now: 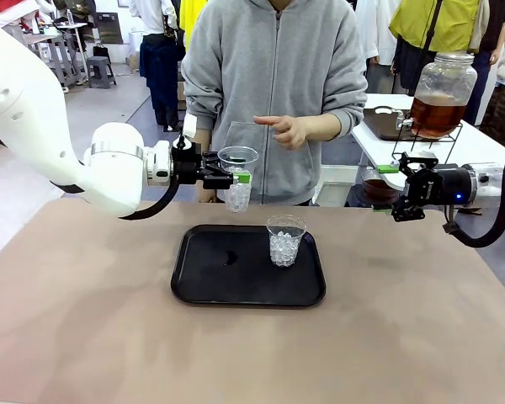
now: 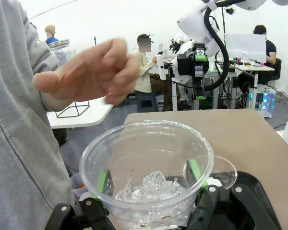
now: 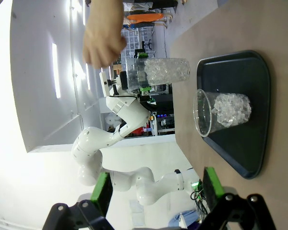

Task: Pour the drink into the iced cup.
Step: Open the gripper to release the iced cup you were holding.

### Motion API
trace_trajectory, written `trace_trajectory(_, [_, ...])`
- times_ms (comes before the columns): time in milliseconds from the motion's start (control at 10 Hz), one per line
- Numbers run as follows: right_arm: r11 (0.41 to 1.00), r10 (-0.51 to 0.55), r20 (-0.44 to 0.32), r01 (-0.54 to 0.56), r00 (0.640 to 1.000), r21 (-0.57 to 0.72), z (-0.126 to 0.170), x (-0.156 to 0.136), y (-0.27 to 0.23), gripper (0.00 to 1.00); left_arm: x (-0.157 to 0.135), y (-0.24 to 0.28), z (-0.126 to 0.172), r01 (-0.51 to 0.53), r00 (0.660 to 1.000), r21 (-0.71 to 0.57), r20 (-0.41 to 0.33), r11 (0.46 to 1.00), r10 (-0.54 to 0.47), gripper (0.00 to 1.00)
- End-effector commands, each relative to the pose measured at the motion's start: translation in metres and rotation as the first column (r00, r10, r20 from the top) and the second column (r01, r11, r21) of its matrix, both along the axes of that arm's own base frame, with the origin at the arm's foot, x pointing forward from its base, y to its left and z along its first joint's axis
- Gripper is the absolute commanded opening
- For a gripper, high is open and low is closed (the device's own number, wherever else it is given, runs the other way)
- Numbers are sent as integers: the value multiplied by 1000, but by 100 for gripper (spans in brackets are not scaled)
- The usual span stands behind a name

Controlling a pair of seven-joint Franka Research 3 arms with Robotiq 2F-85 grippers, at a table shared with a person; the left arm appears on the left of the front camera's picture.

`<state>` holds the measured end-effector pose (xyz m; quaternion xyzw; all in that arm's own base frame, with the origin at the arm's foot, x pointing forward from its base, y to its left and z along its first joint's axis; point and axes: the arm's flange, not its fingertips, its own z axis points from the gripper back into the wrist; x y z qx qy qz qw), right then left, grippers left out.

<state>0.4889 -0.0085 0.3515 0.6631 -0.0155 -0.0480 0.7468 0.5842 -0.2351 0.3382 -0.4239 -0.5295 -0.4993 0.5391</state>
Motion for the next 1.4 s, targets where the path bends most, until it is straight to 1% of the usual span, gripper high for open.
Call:
trace_trajectory(0, [1000, -4, 4, 4, 1000, -6, 1, 1, 0, 100, 0, 0, 5, 0, 1000, -3, 7, 1000, 0, 80])
trace_trajectory(1300, [1000, -4, 4, 4, 1000, -6, 1, 1, 0, 100, 0, 0, 5, 0, 1000, -3, 7, 1000, 0, 80])
